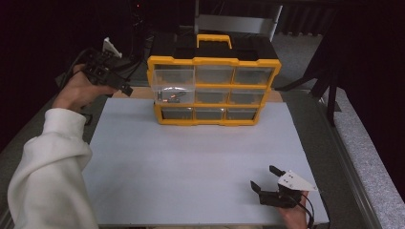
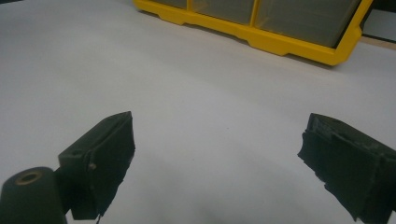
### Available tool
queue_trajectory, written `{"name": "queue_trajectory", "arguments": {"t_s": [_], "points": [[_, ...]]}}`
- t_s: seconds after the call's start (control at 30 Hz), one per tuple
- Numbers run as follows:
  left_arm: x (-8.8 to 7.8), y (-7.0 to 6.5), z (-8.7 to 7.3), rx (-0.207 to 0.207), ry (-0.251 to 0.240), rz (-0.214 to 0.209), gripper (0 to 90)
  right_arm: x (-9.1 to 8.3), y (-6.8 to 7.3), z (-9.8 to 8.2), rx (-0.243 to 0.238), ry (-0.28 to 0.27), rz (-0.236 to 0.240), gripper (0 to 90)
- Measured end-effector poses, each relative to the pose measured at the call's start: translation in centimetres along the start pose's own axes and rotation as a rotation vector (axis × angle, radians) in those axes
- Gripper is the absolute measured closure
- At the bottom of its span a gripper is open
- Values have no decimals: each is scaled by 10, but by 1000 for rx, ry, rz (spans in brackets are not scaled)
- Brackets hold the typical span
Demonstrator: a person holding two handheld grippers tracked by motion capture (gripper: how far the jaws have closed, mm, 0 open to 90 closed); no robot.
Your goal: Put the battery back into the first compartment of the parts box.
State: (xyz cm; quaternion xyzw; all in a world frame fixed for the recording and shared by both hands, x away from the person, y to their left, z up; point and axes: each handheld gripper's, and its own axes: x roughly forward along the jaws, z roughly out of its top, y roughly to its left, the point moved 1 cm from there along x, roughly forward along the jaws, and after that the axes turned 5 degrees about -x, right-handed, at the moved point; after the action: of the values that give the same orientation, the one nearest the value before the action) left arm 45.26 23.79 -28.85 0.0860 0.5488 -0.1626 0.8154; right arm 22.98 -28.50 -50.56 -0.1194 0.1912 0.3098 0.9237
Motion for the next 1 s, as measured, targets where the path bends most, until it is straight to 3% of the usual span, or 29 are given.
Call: {"name": "queue_trajectory", "arguments": {"t_s": [0.13,0.3,0.43,0.53,0.63,0.67,0.8,0.83,0.87,0.9,0.97,1.0], "points": [[26,6,-18,-3,50,-5,72,0,0,0,2,2,2,93],[60,-1,-40,42,103,-1,70,0,0,0,-3,3,2,93],[82,-14,-60,83,90,0,96,0,0,0,-1,3,2,93],[95,-27,-77,138,75,-17,92,0,0,0,0,2,2,93],[106,-43,-96,165,39,-55,87,1,0,0,-2,2,2,93],[110,-54,-108,194,-7,-73,82,1,1,0,-4,2,2,92],[114,-64,-122,225,-54,-102,62,1,1,0,-4,1,1,92],[117,-73,-136,246,-111,-148,62,1,1,0,-2,1,1,93],[118,-75,-139,253,-122,-162,31,1,1,0,1,0,1,93],[121,-83,-153,272,-165,-197,8,1,1,1,1,-1,2,92],[124,-90,-165,275,-231,-229,1,1,1,1,6,-4,6,92],[124,-90,-165,275,-231,-229,1,1,1,1,6,-4,6,92]]}}
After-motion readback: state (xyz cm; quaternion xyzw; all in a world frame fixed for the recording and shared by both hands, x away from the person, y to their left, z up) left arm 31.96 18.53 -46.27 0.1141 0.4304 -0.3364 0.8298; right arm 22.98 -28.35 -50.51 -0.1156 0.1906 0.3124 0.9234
